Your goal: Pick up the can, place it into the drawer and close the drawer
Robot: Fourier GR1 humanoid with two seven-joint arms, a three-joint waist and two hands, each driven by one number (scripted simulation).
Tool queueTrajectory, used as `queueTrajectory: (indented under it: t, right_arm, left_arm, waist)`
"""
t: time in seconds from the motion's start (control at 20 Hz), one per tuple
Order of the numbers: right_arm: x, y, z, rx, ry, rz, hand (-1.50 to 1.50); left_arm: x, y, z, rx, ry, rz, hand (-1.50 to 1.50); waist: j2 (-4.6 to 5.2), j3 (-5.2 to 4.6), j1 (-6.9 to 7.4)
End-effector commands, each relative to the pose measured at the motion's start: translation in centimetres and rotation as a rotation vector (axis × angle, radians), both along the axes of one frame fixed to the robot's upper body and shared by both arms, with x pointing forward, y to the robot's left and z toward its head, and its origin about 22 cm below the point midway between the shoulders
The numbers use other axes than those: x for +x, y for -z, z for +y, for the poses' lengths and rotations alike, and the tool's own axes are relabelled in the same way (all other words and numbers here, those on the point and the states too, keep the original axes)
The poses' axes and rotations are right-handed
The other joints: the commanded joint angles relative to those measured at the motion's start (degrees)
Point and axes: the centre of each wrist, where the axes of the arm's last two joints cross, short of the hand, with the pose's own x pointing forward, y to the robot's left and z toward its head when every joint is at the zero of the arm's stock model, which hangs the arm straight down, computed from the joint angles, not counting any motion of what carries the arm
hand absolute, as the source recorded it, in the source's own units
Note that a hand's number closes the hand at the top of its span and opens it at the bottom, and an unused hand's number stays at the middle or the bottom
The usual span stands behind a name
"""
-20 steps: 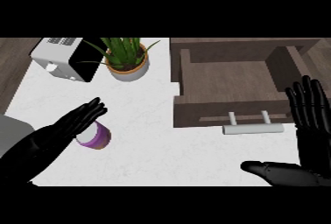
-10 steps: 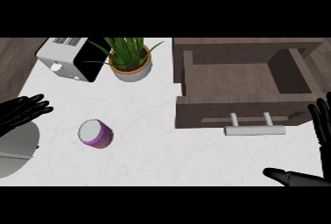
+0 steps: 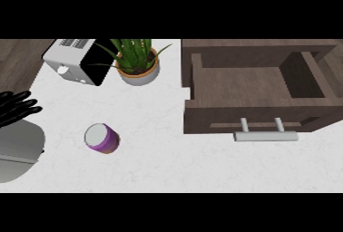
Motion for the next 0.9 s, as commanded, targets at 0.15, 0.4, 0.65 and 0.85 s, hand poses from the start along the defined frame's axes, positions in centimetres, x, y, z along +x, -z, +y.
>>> queueTrajectory:
  t: [0.15, 0.4, 0.65, 0.85]
  right_arm:
    - [-2.0, -0.3, -2.4, -0.002, -0.014, 0.009, -1.5]
    - [-3.1, 1.0, -2.7, 0.0, -0.027, 0.015, -1.5]
    - [-3.4, 0.3, -3.7, 0.007, -0.002, -0.002, -1.5]
    - [-4.3, -0.5, -3.7, 0.01, 0.005, 0.004, -1.5]
  left_arm:
    - [0.5, -0.6, 3.4, -0.016, 0.009, 0.133, -1.5]
    - [2.2, -1.6, 2.2, -0.033, -0.001, 0.169, -1.5]
    - [2.8, -0.1, -0.8, -0.01, 0.05, 0.258, -1.5]
    - [2.7, 2.1, -0.4, -0.041, 0.031, 0.309, -1.5]
  waist:
    - [0.53, -0.43, -0.4]
    - [0.64, -0.42, -1.03]
    - [0.53, -0.46, -0.26]
    - [0.48, -0.48, -0.03]
